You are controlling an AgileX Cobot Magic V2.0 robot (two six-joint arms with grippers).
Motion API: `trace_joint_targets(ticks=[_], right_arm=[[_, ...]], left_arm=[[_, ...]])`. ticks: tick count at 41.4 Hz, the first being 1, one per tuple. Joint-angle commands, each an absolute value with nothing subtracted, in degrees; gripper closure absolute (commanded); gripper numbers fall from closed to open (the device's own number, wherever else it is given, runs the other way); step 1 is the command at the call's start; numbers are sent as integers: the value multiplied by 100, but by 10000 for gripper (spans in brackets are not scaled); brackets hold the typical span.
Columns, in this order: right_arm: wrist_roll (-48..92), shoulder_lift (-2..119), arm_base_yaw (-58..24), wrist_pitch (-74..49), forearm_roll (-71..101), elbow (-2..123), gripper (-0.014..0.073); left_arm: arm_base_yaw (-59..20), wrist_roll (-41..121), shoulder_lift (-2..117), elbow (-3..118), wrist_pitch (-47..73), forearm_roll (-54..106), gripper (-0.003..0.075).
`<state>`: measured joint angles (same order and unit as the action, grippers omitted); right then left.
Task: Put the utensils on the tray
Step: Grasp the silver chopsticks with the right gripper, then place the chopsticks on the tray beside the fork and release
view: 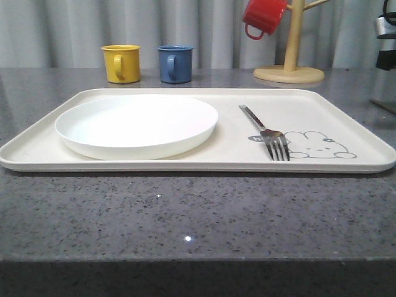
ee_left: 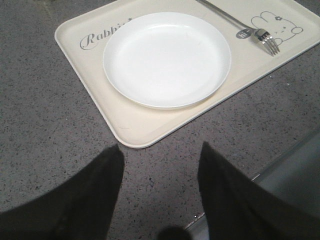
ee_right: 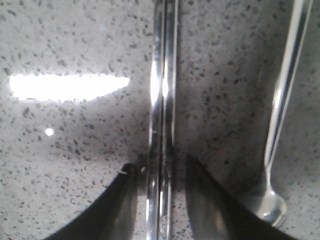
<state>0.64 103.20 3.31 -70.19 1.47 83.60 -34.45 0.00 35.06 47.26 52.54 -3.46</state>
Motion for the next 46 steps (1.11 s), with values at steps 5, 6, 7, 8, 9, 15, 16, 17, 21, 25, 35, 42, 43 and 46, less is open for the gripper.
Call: trace_joint_targets(ticks=[5, 6, 7, 8, 9, 15, 16, 17, 21, 25, 35, 42, 43, 46], right_arm=[[160, 10062, 361, -7241, 175, 8472, 547], [160, 10054, 361, -7257, 187, 8472, 562], [160, 10049, 361, -7272, 212, 8478, 569], [160, 10025, 361, -7277, 254, 8483, 573], [173, 10009, 356, -7279, 294, 8484, 573], [275, 9723, 226, -7326, 621, 8494, 572], [275, 9651, 165, -7360, 692, 8501, 572], [275, 9574, 113, -7404, 797, 8527, 572], [279, 9367, -213, -7594, 1122, 8584, 572], [267, 9250, -558, -7609, 1406, 8585, 572], [-433, 9466, -1155, -7385, 1778, 8585, 570], [-767, 9724, -1259, -7203, 1941, 8585, 568], [-767, 9756, -1259, -7203, 1974, 8585, 568], [-773, 9846, -1259, -7237, 1986, 8585, 568]], left_arm=[[-3484, -58, 3526, 4865, 4885, -340, 364], [-3484, -58, 3526, 4865, 4885, -340, 364], [-3484, -58, 3526, 4865, 4885, -340, 364], [-3484, -58, 3526, 4865, 4885, -340, 364], [-3484, -58, 3526, 4865, 4885, -340, 364], [-3484, -58, 3526, 4865, 4885, -340, 364], [-3484, -58, 3526, 4865, 4885, -340, 364], [-3484, -58, 3526, 4865, 4885, -340, 364], [-3484, -58, 3526, 4865, 4885, -340, 364], [-3484, -58, 3526, 4865, 4885, -340, 364], [-3484, -58, 3526, 4865, 4885, -340, 364], [-3484, -58, 3526, 4865, 4885, -340, 364], [-3484, -58, 3526, 4865, 4885, -340, 364], [-3484, -58, 3526, 4865, 4885, -340, 364]])
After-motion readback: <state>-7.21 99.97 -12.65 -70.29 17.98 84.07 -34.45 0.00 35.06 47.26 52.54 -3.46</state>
